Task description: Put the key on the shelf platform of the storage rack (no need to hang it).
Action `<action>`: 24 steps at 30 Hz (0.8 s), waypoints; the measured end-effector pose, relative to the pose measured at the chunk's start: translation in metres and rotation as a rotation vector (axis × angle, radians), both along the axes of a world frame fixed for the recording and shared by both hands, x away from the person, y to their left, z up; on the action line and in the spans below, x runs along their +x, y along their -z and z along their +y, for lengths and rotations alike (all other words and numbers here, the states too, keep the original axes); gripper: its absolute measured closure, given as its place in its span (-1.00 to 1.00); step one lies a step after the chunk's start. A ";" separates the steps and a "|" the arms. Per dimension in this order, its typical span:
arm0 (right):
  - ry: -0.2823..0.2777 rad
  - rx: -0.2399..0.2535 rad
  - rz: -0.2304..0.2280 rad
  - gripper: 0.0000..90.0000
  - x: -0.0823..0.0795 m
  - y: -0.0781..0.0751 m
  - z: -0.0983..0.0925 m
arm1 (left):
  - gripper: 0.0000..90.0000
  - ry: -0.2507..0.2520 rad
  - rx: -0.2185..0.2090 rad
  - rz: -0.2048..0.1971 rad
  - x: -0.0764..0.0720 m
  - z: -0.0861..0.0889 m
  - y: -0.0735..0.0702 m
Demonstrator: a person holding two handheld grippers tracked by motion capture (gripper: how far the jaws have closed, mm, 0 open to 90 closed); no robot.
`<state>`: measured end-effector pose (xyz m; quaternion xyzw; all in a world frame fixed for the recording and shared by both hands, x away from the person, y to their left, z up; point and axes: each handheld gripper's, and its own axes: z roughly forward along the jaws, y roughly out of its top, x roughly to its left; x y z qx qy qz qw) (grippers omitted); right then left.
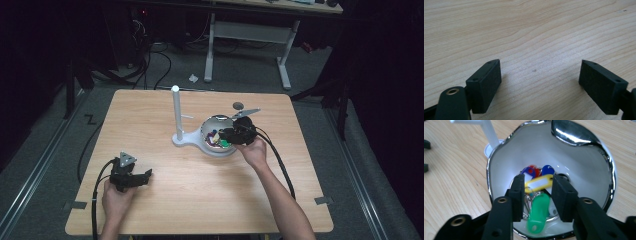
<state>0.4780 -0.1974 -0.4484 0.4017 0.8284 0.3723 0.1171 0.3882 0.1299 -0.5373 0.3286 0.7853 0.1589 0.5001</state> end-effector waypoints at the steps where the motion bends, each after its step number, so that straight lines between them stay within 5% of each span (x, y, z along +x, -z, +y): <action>1: 0.000 0.000 0.000 0.33 0.000 0.000 0.000 | -0.59 -0.001 0.000 0.000 0.000 0.000 0.000; 9: 0.027 0.040 -0.037 0.08 -0.007 -0.014 -0.010 | -0.59 0.000 0.000 0.000 0.000 0.000 0.000; 24: 0.083 0.059 -0.120 0.04 -0.024 -0.043 -0.036 | -0.59 0.000 0.000 0.000 0.000 0.000 0.000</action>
